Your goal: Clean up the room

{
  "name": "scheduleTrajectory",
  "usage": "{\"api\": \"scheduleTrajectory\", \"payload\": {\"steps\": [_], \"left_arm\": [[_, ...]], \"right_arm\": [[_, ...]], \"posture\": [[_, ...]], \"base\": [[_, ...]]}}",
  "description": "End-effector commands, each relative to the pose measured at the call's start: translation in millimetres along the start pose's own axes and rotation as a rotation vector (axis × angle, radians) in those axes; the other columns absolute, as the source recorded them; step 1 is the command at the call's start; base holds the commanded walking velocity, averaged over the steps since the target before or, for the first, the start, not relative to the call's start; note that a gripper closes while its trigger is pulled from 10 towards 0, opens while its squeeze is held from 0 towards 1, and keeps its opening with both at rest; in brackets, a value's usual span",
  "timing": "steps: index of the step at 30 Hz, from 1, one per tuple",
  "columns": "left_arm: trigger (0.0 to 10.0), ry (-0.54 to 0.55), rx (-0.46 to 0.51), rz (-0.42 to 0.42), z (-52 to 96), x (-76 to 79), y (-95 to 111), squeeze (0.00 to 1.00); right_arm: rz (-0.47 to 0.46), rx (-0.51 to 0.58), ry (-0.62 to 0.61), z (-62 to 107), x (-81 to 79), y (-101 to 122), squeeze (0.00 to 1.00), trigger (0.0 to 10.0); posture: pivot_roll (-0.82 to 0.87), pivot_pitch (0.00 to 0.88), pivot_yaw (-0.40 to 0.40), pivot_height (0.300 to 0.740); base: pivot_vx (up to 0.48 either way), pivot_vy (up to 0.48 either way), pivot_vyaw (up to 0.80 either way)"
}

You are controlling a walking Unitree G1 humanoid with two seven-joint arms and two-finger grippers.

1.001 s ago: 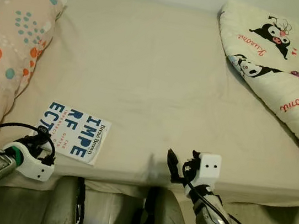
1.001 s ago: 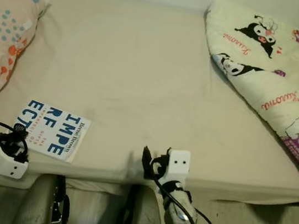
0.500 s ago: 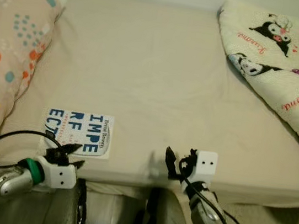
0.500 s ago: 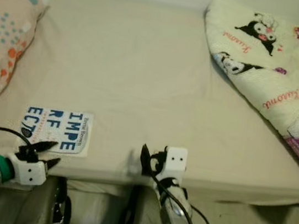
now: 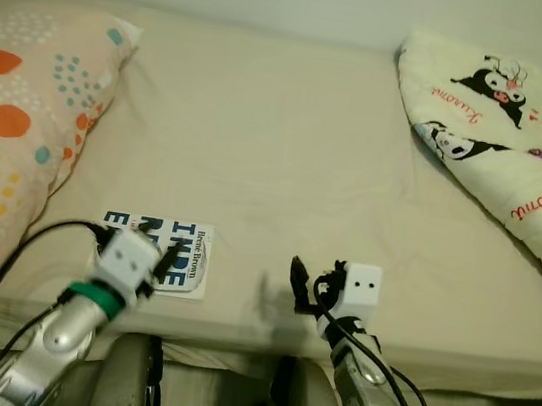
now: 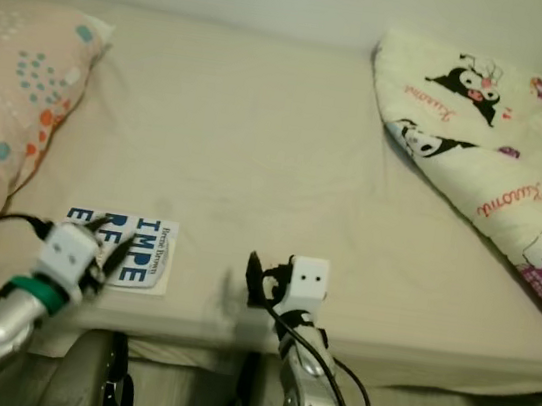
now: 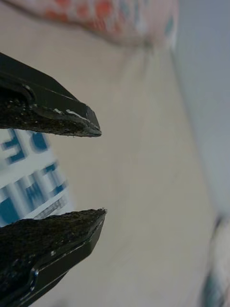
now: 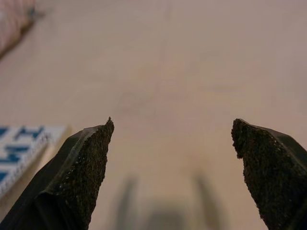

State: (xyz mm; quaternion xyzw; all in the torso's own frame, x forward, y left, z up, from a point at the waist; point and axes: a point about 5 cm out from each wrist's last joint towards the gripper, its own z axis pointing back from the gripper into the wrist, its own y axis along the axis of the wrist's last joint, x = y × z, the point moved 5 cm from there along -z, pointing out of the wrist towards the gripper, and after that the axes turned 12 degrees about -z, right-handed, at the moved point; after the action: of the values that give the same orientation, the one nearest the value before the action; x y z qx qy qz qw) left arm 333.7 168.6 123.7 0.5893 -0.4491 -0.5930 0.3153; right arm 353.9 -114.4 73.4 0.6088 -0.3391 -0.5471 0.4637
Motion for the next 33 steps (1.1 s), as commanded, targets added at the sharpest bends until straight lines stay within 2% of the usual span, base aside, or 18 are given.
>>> {"api": "scheduleTrajectory", "payload": {"steps": [1, 2, 5, 9, 23, 30, 33], "left_arm": [[10.0, 0.017, -0.049, 0.045, 2.6, 1.0, -5, 0.00], [10.0, 0.000, -0.060, -0.007, 3.4, 2.9, -5, 0.00], [10.0, -0.008, -0.063, -0.024, 3.7, 3.8, -5, 0.00], [10.0, 0.023, -0.139, -0.073, 4.2, -6.5, -19, 0.00], [10.0, 0.067, -0.237, -0.055, -0.7, -5.4, -27, 0.00], [10.0, 0.069, -0.250, -0.053, -2.7, -3.5, -26, 0.00], [10.0, 0.074, -0.255, -0.060, -3.6, -3.4, -26, 0.00]], "right_arm": [[-0.008, -0.011, -0.014, 2.3, 1.7, -7, 0.00, 10.0], [0.004, 0.003, -0.051, 2.9, 5.9, -7, 0.00, 10.0], [0.006, 0.006, -0.061, 3.1, 7.2, -7, 0.00, 10.0], [-0.001, 0.039, -0.093, 1.4, 9.1, -6, 0.00, 10.0], [0.002, 0.042, -0.107, -1.2, 12.9, -8, 0.00, 10.0], [-0.002, 0.035, -0.117, -0.6, 15.3, -10, 0.00, 10.0], [-0.003, 0.035, -0.120, -1.1, 16.0, -10, 0.00, 10.0]], "posture": [[0.13, 0.030, -0.014, 0.615], [0.13, 0.018, -0.010, 0.624], [0.13, 0.018, -0.010, 0.628], [0.13, 0.000, 0.000, 0.650], [0.12, 0.000, 0.005, 0.706], [0.12, 0.000, 0.005, 0.739], [0.12, 0.000, 0.005, 0.740]], "base": [[0.000, 0.000, 0.00], [0.000, 0.000, -0.41], [0.000, 0.000, -0.41], [0.000, 0.000, 0.00], [0.000, 0.000, 0.00], [0.000, 0.000, 0.00], [0.000, 0.000, 0.00]]}}
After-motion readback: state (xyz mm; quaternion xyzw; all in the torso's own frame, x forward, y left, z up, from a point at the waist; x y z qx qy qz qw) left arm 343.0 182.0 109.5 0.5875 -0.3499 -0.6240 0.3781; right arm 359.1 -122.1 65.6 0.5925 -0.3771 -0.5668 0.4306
